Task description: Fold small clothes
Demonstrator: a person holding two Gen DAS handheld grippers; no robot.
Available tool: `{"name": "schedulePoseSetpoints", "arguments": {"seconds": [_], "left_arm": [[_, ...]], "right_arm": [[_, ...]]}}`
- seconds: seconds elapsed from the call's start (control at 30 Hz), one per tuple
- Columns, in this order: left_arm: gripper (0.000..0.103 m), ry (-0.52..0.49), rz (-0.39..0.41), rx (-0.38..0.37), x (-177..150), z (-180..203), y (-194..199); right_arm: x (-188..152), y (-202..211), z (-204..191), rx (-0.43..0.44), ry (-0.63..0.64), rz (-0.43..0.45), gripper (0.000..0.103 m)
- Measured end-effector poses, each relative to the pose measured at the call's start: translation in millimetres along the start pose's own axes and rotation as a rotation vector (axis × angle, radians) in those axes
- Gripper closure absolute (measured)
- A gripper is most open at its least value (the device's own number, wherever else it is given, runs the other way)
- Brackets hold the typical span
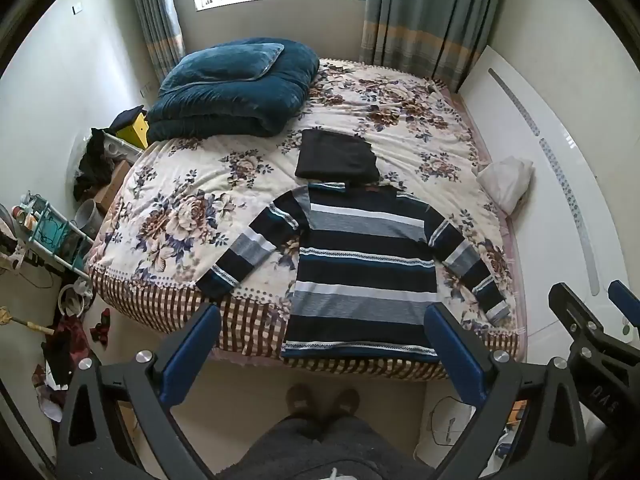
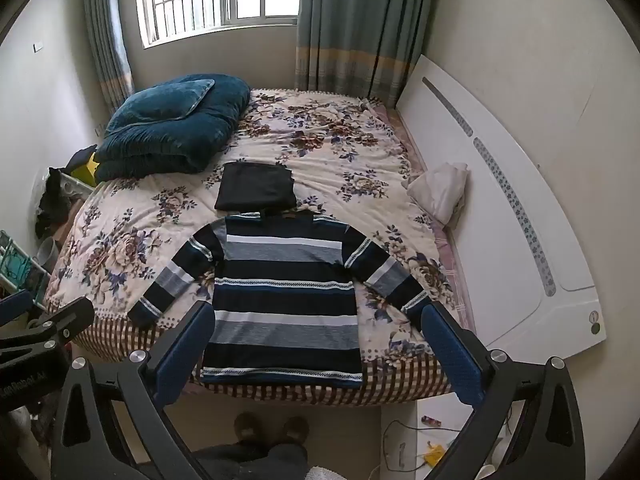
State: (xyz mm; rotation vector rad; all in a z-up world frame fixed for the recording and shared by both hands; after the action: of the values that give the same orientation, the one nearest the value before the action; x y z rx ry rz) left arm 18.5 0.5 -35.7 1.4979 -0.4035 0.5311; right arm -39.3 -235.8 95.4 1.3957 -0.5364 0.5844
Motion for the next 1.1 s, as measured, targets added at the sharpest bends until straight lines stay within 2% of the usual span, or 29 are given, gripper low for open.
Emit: {"name": "schedulePoseSetpoints", "arguments": {"seconds": [1.1], "left_arm": [[0.0,-0.006,0.01,0.006,-0.1,0.1,0.3]], "right_arm": [[2.5,3.3,3.6,0.007,0.0,0.011,0.0]]}}
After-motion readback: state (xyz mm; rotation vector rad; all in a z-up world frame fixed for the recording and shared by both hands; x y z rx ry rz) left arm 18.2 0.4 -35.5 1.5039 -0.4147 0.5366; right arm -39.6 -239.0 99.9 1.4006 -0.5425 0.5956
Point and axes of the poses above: each gripper's, at about its wrist camera, not at the fingertips, and y roughly against the way its jaws point, z to its right, x to its top, the point moved 4 cm from there along -y, roughly the way its jaws point, and after that the axes turned 7 degrees about z, right-handed, at the moved point
